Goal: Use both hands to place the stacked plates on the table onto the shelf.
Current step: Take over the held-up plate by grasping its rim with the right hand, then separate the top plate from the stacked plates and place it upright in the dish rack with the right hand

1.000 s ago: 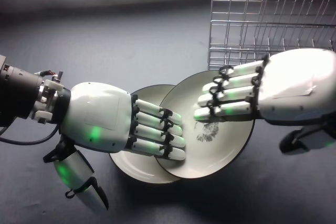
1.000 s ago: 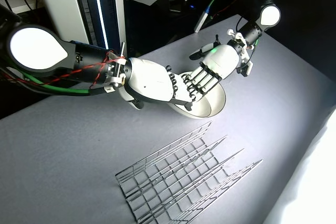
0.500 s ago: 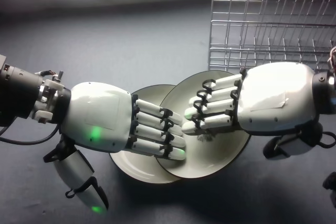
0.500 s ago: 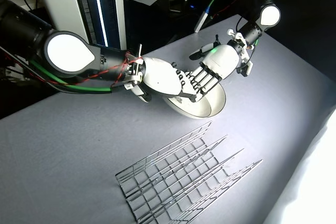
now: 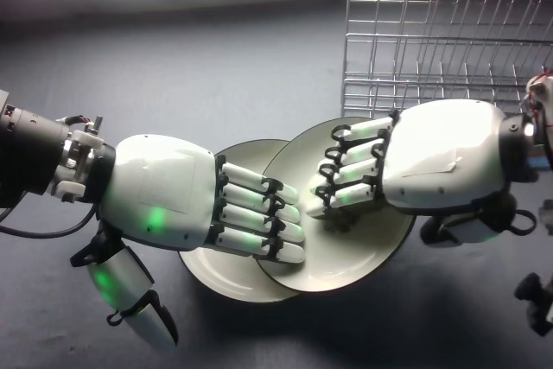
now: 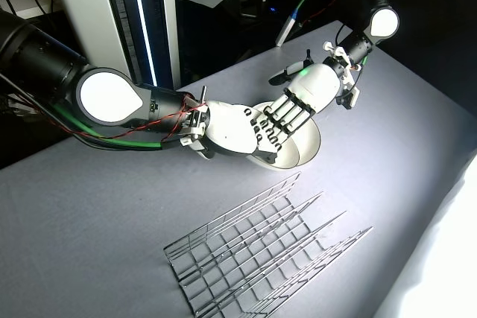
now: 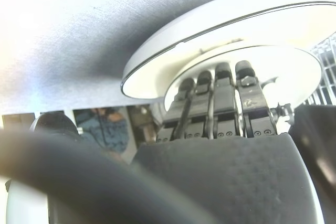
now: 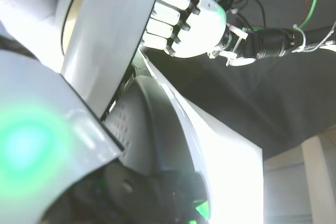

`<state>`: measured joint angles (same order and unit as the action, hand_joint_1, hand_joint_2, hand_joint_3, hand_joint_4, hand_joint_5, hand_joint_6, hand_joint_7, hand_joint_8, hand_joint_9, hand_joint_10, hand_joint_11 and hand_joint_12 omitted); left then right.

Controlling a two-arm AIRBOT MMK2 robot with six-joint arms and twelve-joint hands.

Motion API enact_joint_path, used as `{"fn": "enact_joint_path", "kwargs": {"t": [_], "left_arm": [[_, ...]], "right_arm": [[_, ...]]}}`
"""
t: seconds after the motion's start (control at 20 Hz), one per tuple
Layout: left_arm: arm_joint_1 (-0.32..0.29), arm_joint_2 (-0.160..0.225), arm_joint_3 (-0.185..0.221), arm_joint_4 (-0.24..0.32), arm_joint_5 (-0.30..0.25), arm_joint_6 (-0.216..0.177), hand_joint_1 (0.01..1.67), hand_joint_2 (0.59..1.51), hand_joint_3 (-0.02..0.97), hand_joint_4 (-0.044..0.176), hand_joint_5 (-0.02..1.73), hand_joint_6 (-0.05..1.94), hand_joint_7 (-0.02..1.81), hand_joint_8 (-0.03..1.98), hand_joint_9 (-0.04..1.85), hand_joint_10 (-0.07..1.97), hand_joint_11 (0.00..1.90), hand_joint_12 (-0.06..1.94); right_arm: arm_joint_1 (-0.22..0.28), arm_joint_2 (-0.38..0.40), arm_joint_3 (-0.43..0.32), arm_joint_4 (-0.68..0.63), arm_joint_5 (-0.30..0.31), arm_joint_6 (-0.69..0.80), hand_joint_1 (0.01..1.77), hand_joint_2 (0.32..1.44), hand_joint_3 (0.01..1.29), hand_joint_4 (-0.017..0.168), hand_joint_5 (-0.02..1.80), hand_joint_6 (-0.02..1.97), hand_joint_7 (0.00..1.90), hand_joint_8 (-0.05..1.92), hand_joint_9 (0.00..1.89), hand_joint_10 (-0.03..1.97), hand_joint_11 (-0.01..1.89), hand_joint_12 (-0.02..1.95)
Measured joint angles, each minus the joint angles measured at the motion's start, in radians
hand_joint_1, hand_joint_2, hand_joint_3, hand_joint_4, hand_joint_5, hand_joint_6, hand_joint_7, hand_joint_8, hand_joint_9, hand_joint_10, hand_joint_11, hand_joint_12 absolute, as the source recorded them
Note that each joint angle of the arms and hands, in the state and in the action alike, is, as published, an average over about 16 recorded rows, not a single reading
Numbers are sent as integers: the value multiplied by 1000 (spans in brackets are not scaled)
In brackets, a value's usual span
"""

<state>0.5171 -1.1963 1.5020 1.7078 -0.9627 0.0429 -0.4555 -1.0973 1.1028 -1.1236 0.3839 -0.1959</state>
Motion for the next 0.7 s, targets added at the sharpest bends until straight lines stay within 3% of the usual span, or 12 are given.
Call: {"fn": "enact_joint_path", "kwargs": {"t": [0.35,0.7], "left_arm": [[-5,6,4,-6,-3,-11,13,998,8,-9,-19,-39,-10,-19,18,7,16,9],[-35,55,-16,-16,6,-30,14,1000,8,-3,-12,-21,3,-3,21,7,16,9]], "right_arm": [[9,-26,18,5,16,-11,1259,1032,14,-2,516,67,523,0,519,28,223,990],[24,-27,23,9,41,-16,1260,1025,13,-7,734,253,790,153,756,342,543,1080]]}}
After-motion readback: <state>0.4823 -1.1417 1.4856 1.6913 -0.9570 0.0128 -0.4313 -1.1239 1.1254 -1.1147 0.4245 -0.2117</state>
